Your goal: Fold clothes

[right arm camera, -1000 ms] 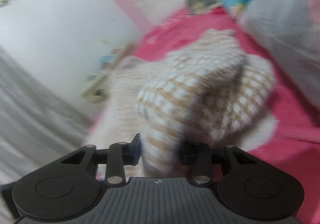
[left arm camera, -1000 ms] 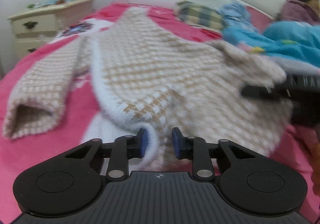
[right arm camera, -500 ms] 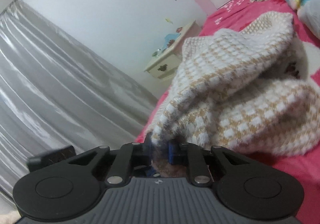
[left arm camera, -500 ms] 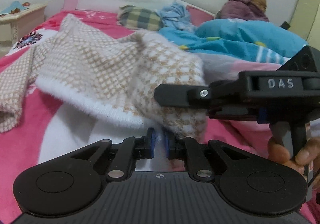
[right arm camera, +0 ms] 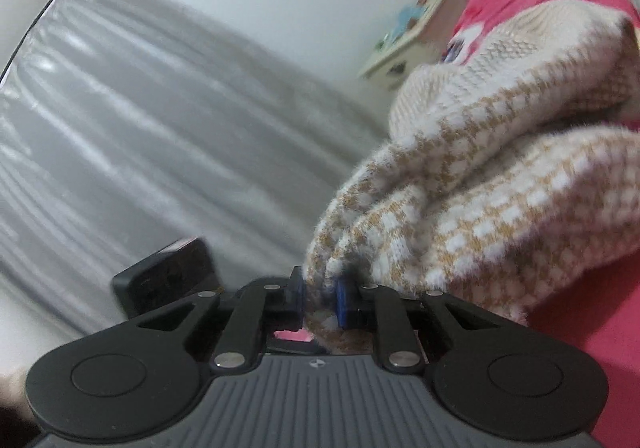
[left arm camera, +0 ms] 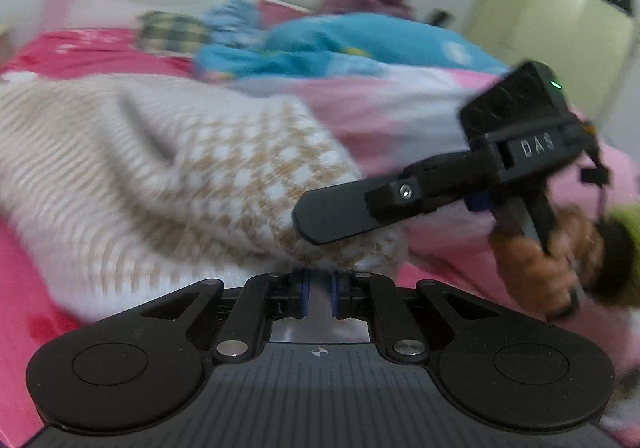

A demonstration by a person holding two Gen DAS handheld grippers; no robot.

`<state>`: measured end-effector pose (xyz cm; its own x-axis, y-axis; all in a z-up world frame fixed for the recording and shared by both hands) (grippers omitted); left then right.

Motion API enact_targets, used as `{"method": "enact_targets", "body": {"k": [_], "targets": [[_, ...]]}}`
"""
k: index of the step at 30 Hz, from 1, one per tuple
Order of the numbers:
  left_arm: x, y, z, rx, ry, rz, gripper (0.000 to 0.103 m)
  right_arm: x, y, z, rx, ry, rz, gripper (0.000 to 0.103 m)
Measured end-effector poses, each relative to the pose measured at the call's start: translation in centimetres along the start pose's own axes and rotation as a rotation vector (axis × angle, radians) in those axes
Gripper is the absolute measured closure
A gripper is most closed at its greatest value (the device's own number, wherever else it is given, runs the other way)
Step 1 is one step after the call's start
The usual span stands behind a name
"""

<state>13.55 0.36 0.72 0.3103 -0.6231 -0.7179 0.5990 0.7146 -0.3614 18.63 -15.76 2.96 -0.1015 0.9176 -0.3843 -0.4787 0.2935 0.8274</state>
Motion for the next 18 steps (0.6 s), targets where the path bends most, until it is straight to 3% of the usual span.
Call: {"method": "enact_targets", "body": {"k": [6,8,9,11,13,14,15,17,18], "targets": [[-4.2,-9.2,-7.9,0.019,0.055,-0.222,0.095,-2.7,6.3,-12.2,0.089,0.015,0.142,0.085],[-4.7,-11.3,-11.4,-0.020,0.105,-0.312,0.094,-2.8,7.0,-16.6,0.124,0.021,0.167,0.083],[-4.4,-12.1,-13.2,-0.016,0.143,-0.317,0.094,-2.6,6.9,-18.5,0.138,0.035,0.157,0.083],[-3.1,-12.8,-16.5,0.007,0.230,-0.280,0.090,-1.7,6.0,-22.2,0.165,0.077,0.044,0.082],[-1.5,-12.2,-19.4,-0.011,0.327,-0.229,0.090,-1.0,4.7,-24.9,0.204,0.136,-0.121,0.068],[-1.2,-11.8,-20.3,-0.023,0.355,-0.206,0.086,-1.0,4.3,-25.8,0.221,0.165,-0.196,0.067],[-1.2,-11.5,-20.9,-0.023,0.375,-0.184,0.082,-1.3,4.2,-26.3,0.223,0.183,-0.247,0.067],[-2.0,-11.0,-21.5,0.006,0.377,-0.115,0.067,-2.8,5.3,-26.3,0.178,0.172,-0.345,0.056],[-2.6,-10.7,-21.5,0.016,0.362,-0.087,0.066,-3.6,6.0,-26.0,0.147,0.157,-0.395,0.049]]}}
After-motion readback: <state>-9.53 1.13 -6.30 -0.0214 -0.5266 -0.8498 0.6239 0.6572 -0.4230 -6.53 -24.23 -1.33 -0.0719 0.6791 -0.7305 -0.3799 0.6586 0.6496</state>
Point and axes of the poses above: each gripper's, at about its wrist camera, not at the fingertips, and x roughly the way its jaws point, y to its left, z to its top, the point moved 5 cm from there along x, roughly the way its jaws point, and after that the axes turned 14 degrees about y, right-handed, at the moved point
